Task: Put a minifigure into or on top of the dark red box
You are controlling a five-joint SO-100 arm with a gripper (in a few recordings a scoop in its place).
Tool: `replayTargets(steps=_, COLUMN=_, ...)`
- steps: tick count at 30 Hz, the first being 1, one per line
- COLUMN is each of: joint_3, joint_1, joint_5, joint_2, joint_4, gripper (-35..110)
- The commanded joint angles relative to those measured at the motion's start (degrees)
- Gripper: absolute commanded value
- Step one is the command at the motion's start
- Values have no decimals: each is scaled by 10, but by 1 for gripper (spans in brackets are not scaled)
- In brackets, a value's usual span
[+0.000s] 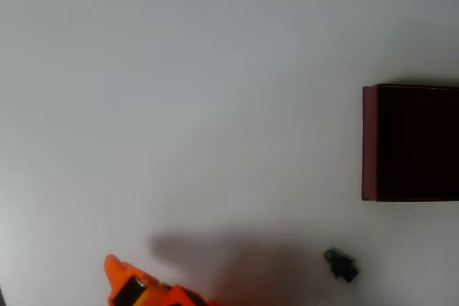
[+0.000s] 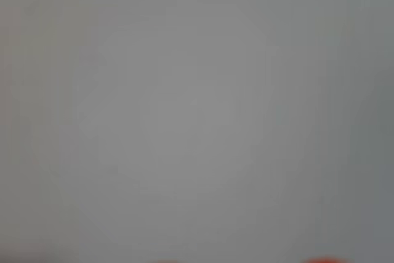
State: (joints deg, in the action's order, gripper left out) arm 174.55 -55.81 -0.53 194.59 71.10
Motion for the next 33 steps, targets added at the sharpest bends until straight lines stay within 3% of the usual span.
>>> replayTargets(steps=1, joint_3=4, joint_1=-7, joint_5=-5, joint_2=9, joint_4=-7, gripper=8)
replayTargets(steps=10, joint_3=4, joint_1=-1, joint_5=-36, joint_2=9, joint_4=-7, gripper=4)
replayTargets(steps=17, joint_3=5, joint_1=67, joint_5=-122, joint_2=9, joint_4=-2, gripper=0)
replayTargets(steps=19, joint_3=8, joint_1=99, joint_5=-196, joint_2=9, joint_4=0, gripper=0)
replayTargets(steps=21, joint_3=18, joint_1=123, joint_5=-300, joint_2=9, joint_4=-42, gripper=0)
replayTargets(steps=24, joint_3=16, joint_1=91, joint_5=-236, joint_2=9, joint_4=-120, gripper=0)
replayTargets(steps=25, joint_3=2, joint_1=99, joint_5=-267, joint_2=9, joint_4=-119, gripper=0)
replayTargets(steps=28, joint_3=-61, joint_1=185, joint_5=-397, joint_2=-4, joint_4=-50, gripper=5)
replayTargets(steps=33, joint_3=-237, joint_1=307, joint_5=-432, joint_2=-200, joint_4=-7, gripper=9)
